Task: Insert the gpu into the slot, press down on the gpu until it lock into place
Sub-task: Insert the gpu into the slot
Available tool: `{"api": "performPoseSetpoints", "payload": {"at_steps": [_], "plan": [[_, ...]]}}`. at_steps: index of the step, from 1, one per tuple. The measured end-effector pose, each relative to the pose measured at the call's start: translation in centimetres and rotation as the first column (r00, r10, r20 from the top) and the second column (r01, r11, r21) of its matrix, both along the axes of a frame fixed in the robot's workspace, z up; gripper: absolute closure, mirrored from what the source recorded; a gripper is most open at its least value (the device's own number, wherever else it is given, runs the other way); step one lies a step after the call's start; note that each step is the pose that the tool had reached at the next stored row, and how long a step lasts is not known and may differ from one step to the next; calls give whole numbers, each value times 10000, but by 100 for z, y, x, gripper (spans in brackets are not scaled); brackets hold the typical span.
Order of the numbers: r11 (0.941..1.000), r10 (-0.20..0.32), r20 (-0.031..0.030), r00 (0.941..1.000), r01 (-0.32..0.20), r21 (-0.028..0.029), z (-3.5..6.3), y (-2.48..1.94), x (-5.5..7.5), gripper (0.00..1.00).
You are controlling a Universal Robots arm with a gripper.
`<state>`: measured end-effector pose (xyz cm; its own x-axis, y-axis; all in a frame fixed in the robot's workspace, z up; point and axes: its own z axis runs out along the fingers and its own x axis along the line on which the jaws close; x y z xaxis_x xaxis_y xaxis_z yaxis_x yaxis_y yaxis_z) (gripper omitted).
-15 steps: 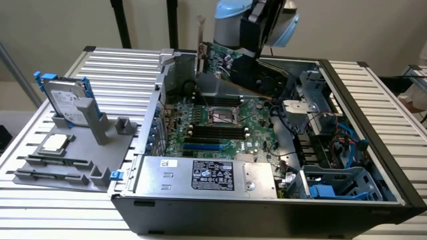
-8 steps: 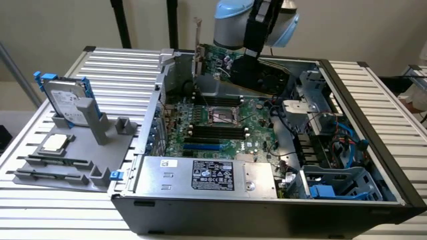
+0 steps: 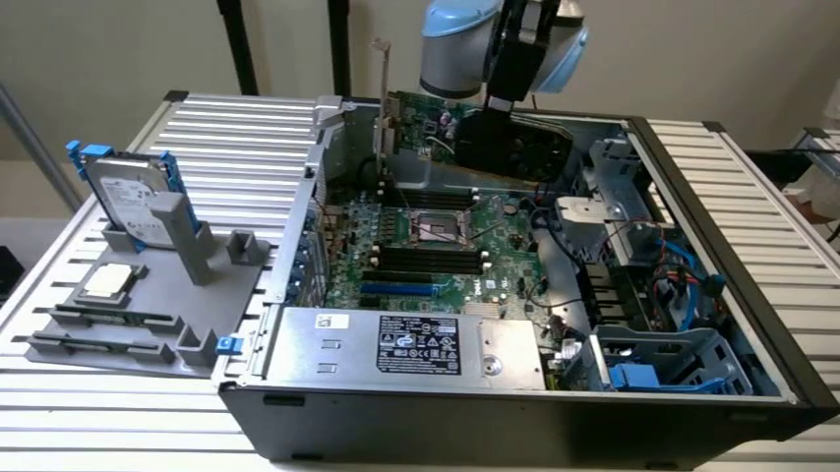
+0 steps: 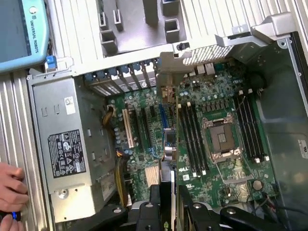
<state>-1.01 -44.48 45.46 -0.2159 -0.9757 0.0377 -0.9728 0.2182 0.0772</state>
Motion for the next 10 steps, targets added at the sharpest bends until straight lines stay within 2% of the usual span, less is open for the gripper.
{"api": "performPoseSetpoints", "payload": {"at_steps": [3, 5, 6, 8, 9, 10], "plan": [[9992, 387, 10, 9992, -387, 94, 1, 0, 0, 74], [9979, 602, 28, 9982, -603, 235, 1, 0, 0, 74], [9971, 688, 38, 9976, -688, 331, 0, 0, 0, 74], [9948, 817, 65, 9966, -819, 601, 0, 0, 0, 74], [9931, 882, 79, 9961, -886, 767, 0, 0, 0, 74], [9916, 951, 94, 9954, -955, 873, 0, 0, -1, 74]]}}
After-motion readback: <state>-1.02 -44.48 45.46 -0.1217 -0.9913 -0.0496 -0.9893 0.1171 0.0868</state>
